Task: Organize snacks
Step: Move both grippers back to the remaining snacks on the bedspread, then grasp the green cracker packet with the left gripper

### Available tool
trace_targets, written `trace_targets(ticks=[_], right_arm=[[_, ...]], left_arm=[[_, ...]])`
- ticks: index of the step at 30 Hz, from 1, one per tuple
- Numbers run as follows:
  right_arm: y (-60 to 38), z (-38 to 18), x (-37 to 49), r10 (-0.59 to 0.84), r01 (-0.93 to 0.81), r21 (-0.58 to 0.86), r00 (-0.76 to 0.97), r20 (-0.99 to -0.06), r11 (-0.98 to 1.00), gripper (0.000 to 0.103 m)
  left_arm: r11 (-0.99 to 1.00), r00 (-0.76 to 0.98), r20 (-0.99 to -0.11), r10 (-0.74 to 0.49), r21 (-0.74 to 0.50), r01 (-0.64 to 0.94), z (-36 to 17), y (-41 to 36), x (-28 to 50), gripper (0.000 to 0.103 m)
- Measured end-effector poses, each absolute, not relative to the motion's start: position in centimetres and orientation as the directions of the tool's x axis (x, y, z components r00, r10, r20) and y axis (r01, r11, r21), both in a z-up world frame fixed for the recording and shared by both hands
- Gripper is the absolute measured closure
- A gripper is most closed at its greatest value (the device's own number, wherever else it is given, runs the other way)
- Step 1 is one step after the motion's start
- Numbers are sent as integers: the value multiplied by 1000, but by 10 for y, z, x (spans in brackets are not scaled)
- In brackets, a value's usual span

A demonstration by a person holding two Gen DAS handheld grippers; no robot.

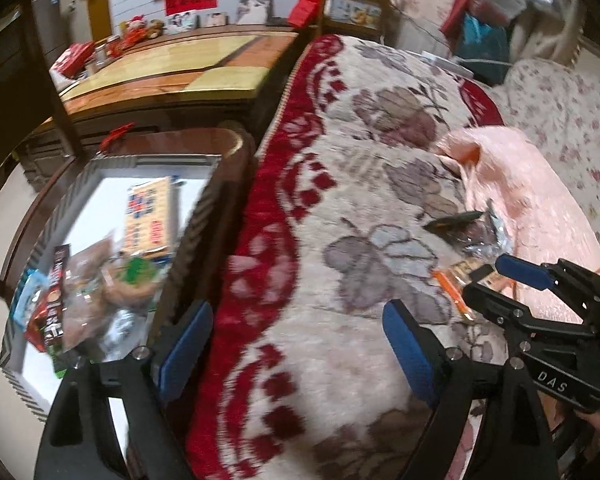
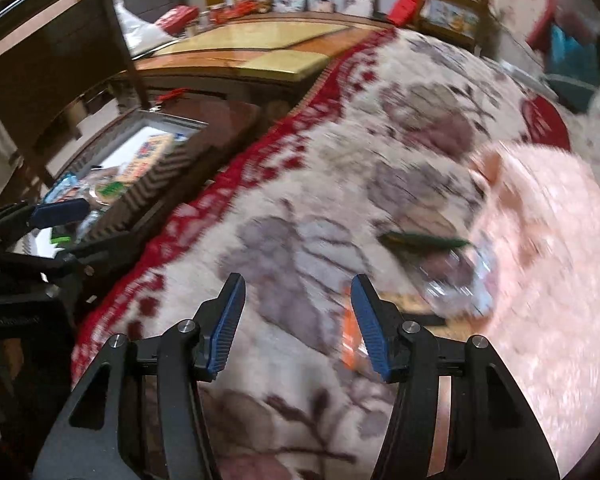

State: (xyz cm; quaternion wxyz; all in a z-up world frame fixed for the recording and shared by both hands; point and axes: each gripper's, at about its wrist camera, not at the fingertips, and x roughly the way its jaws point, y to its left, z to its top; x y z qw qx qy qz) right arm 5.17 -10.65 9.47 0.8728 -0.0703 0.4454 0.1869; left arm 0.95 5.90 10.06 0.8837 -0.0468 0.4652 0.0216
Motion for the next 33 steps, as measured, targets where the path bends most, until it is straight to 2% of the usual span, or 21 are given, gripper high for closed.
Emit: trace_targets(ticks=[13, 33], right_arm=[[-198, 75, 52, 196, -224, 86, 537, -820, 971, 48], [-227, 59, 62, 220, -188, 141, 522, -824, 972, 48]], left_arm=[[999, 539, -841, -51, -53, 13, 91, 7, 33, 14], [991, 483, -866, -128, -100, 85, 74, -41, 97, 14]])
